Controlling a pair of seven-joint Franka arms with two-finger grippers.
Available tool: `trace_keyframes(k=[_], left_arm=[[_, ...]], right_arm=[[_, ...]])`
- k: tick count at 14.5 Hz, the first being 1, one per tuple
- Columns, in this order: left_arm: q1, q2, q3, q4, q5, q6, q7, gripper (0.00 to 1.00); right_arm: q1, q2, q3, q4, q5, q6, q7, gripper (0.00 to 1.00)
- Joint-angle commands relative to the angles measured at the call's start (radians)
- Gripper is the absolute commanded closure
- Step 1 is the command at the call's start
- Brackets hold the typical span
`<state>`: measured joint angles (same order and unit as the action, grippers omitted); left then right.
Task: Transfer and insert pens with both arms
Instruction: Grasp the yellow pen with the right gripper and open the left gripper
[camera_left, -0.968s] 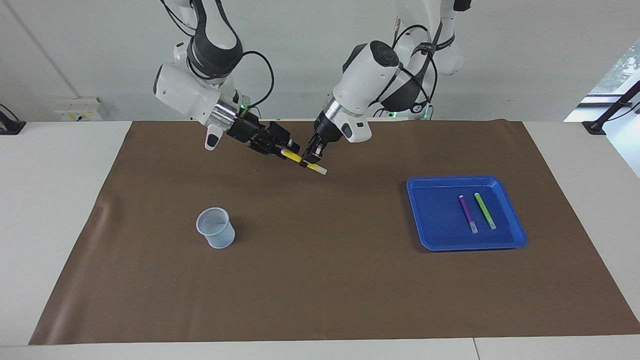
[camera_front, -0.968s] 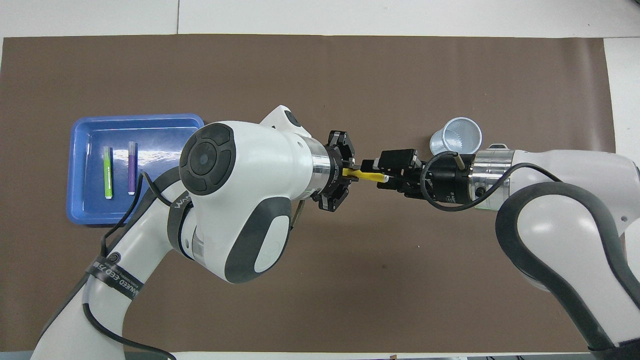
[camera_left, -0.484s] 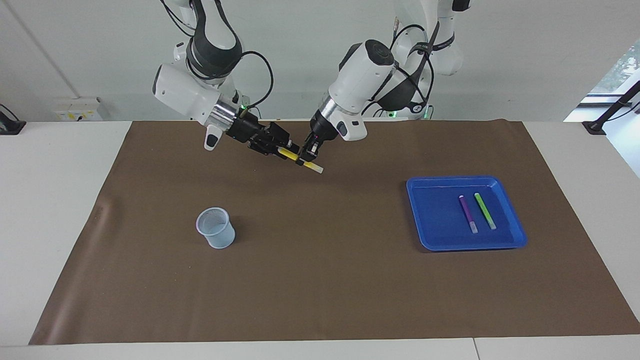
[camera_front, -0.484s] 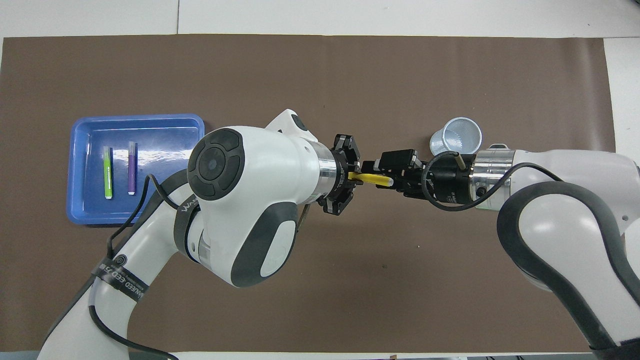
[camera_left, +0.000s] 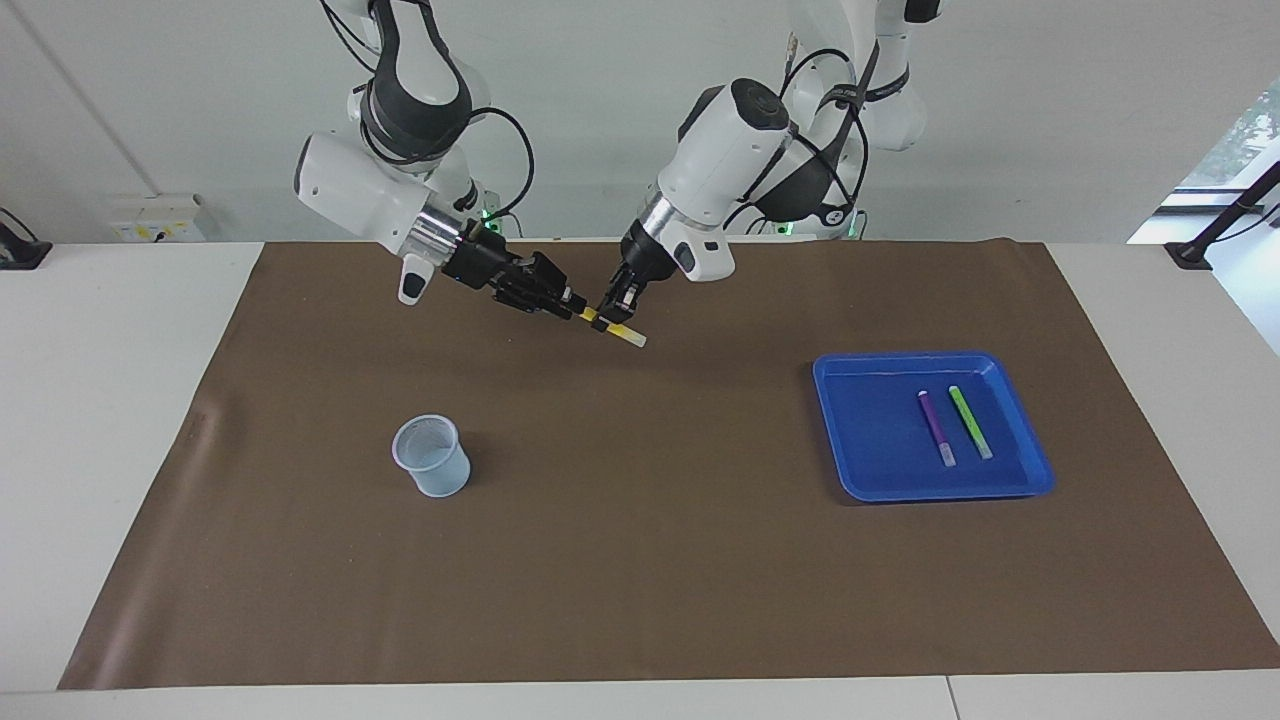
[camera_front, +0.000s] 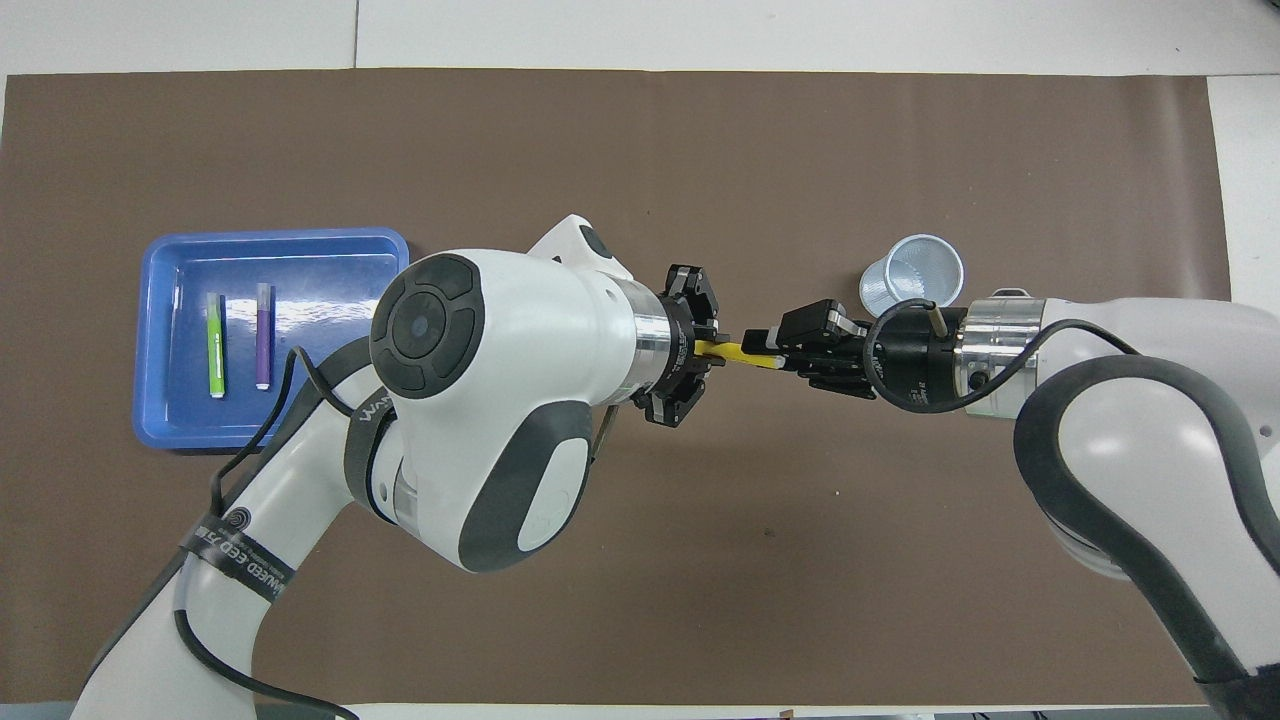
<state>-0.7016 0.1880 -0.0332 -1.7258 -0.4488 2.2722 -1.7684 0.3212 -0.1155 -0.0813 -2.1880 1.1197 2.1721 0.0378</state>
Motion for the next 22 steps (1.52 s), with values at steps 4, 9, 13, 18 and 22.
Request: trace_keyframes(k=[4, 9, 13, 18, 22], left_arm=[[-0.019, 0.013, 0.007, 0.006, -0.013, 0.004, -0.009, 1.0], [-0.019, 0.013, 0.009, 0.006, -0.013, 0.003, -0.008, 1.0], [-0.016, 0.01, 0.01, 0.006, 0.001, 0.004, 0.012, 0.0], [0.002, -0.002, 0.019, -0.014, 0.019, -0.031, 0.185, 0.0], [0.092, -0.027, 0.021, -0.05, 0.038, -0.163, 0.506, 0.0]], right_arm=[[-0.001, -0.013, 0.006, 0.002, 0.022, -0.014, -0.016, 0.8], [-0.001, -0.013, 0.006, 0.002, 0.022, -0.015, -0.026, 1.0], [-0.004, -0.013, 0.006, 0.004, 0.022, -0.015, -0.024, 1.0], [-0.071, 0.036, 0.005, 0.12, -0.275, -0.133, -0.09, 1.0], [-0.132, 0.115, 0.003, 0.302, -0.533, -0.242, -0.174, 1.0]])
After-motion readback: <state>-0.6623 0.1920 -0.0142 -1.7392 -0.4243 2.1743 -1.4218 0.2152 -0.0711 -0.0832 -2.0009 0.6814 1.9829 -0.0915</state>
